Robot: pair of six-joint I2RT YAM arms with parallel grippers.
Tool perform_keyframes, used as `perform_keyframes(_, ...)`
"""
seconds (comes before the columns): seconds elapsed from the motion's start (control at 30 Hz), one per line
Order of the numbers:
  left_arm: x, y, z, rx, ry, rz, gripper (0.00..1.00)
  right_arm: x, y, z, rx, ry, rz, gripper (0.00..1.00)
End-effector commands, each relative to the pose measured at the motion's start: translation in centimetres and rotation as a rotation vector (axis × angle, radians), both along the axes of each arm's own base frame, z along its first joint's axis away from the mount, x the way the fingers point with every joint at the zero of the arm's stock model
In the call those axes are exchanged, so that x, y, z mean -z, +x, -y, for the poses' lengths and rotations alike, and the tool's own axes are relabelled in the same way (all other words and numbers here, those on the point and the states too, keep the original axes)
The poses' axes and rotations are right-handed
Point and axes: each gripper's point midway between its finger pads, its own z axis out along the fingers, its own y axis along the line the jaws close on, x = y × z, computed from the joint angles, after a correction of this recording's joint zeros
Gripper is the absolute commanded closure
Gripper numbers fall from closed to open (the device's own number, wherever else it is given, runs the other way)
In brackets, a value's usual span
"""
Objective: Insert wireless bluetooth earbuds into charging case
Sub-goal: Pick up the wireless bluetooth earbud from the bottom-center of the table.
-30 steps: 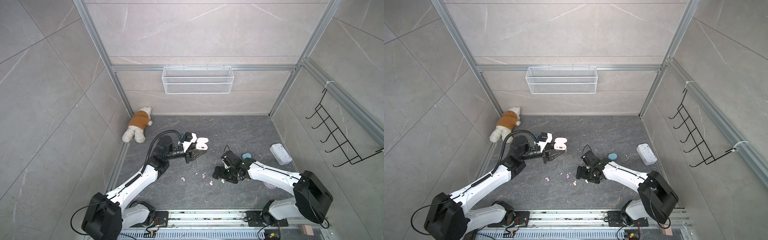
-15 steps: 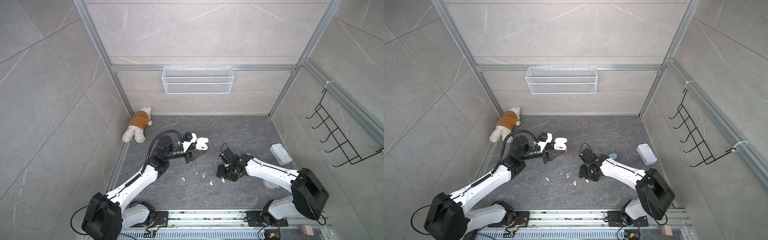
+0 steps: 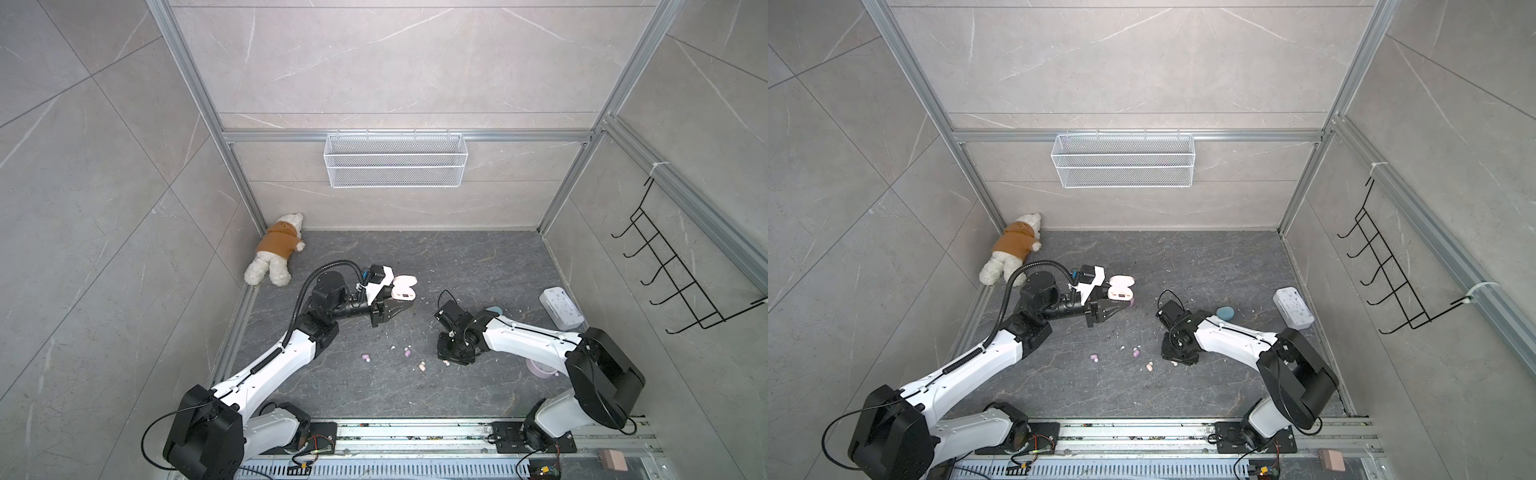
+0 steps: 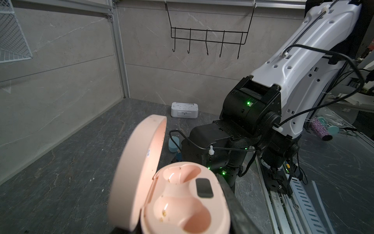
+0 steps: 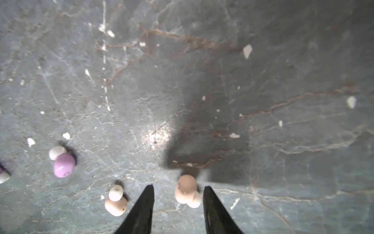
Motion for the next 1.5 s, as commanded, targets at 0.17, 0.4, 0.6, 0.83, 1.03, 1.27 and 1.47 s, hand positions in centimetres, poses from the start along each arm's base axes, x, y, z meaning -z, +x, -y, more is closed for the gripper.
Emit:
perform_keyframes(0.17,-1.3,-0.6,-0.1,0.016,-0.029,0.050,0.76,1.2,0.1,0.5,0.021,-0.033,-0.007,0.62)
perform_keyframes(0.4,-1.4,-0.7,-0.1,0.015,-0.031,0.053,0.76,1.9,-0.4,1.0,0.024,-0.052,-0.019,0.67)
perform_keyframes(0.6,-1.5,-0.8,-0.2,0.016,-0.032,0.056,0.76,2.4,-0.8,1.2,0.022,-0.056,-0.035,0.70)
perform_keyframes(0.83,-1.6,-0.8,-0.2,0.016,-0.034,0.058,0.76,2.5,-1.2,1.6,0.026,-0.063,-0.038,0.76)
perform_keyframes(1.03,-1.6,-0.8,-0.2,0.015,-0.033,0.060,0.76,2.1,-1.0,1.6,0.026,-0.059,-0.023,0.80)
perform_keyframes(1.27,-1.7,-0.7,-0.2,0.008,-0.032,0.064,0.76,0.9,-0.3,1.1,0.020,-0.036,0.010,0.85)
perform_keyframes(1.47,-1.9,-0.5,-0.2,0.004,-0.040,0.062,0.76,-2.8,0.8,1.1,0.024,-0.006,0.099,0.85)
